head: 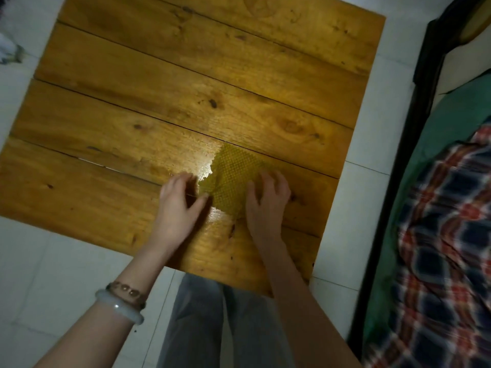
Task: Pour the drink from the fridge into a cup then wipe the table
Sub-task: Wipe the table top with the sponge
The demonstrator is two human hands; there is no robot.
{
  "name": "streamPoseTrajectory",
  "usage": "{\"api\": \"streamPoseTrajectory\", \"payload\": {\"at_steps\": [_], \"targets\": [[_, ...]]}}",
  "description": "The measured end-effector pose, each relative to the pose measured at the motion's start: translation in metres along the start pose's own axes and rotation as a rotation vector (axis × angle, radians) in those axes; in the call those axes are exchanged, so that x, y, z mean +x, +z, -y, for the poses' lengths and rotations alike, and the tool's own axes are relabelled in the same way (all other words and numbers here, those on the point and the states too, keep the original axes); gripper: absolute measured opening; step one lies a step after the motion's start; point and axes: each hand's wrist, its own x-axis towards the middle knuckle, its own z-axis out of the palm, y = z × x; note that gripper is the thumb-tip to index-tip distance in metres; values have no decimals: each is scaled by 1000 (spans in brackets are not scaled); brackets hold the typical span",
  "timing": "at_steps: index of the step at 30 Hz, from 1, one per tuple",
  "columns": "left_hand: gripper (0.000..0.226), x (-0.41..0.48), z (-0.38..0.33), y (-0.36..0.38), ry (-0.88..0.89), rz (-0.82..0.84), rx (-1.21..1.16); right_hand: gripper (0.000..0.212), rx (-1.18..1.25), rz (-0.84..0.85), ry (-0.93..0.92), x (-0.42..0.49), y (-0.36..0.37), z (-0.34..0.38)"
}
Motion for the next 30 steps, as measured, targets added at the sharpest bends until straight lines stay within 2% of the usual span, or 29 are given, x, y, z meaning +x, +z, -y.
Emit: {"api": "streamPoseTrajectory", "payload": {"at_steps": [2, 4, 8, 14, 18, 23, 26, 27, 30], "targets": [[57, 11, -16, 15, -18, 2, -42, 34, 74, 6, 209, 4, -19, -14], [58, 23, -27, 29, -101, -28, -86, 33, 60, 30, 335, 11, -27, -22], [50, 41, -36, 47, -292, -128, -126, 22, 53, 81, 353, 20, -20, -24], [29, 53, -50, 53, -450, -57, -99, 5, 98, 59, 402, 31, -17, -17], [8, 56, -57, 53, -413, -16, -222, 5, 214, 71, 391, 37, -30, -11], [4, 59, -75, 49, -261, 77, -500, 7, 433, 39, 383, 54, -51, -7], [27, 75, -89, 44, -209, 92, -580, 8, 432, 15, 339, 75, -62, -6], [28, 84, -96, 42, -192, 96, -598, 8, 424, 5, 332, 85, -66, -6], [5, 114, -120, 33, -143, 162, -634, 8, 422, -23, 319, 118, -78, -1]]}}
